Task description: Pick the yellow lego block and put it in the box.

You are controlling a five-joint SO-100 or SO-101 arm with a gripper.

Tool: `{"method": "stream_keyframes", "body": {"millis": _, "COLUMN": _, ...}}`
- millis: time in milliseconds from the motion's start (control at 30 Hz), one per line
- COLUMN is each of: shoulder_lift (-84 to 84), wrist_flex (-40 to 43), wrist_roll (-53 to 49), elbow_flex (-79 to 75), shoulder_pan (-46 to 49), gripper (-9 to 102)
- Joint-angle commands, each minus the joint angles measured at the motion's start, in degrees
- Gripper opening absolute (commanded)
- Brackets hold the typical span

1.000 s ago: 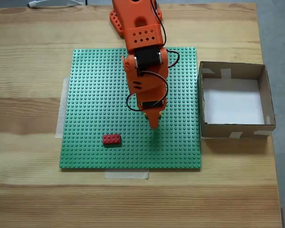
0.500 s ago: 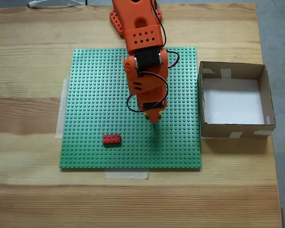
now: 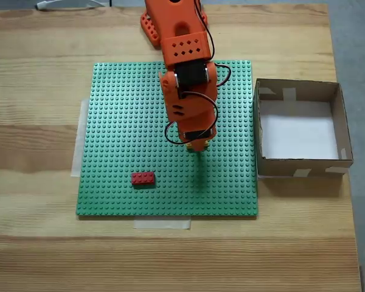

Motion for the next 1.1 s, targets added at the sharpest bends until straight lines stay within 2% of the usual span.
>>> {"method": "stream_keyframes", "body": {"millis": 0, "shoulder_lift": 4.4, "wrist_flex": 0.6, "wrist_roll": 0.0, "elbow_flex": -0.4, "shoulder_pan": -1.0, "gripper": -1}}
{"method": "stream_keyframes", "body": {"millis": 333, "shoulder_lift": 11.7, "wrist_flex": 8.1, "wrist_roll": 2.3, "elbow_flex": -6.3, "shoulder_pan": -3.7, "gripper": -1}}
{"method": "stream_keyframes", "body": {"millis": 700, "shoulder_lift": 21.4, "wrist_flex": 10.9, "wrist_roll": 0.7, "elbow_flex": -7.8, "shoulder_pan": -6.9, "gripper": -1}}
{"method": "stream_keyframes", "body": {"millis": 867, "shoulder_lift": 22.7, "wrist_flex": 12.4, "wrist_roll": -0.1, "elbow_flex": -11.3, "shoulder_pan": -10.5, "gripper": -1}}
{"method": "stream_keyframes", "body": {"millis": 1067, "shoulder_lift": 22.7, "wrist_flex": 10.9, "wrist_roll": -1.4, "elbow_flex": -15.6, "shoulder_pan": -19.9, "gripper": -1}}
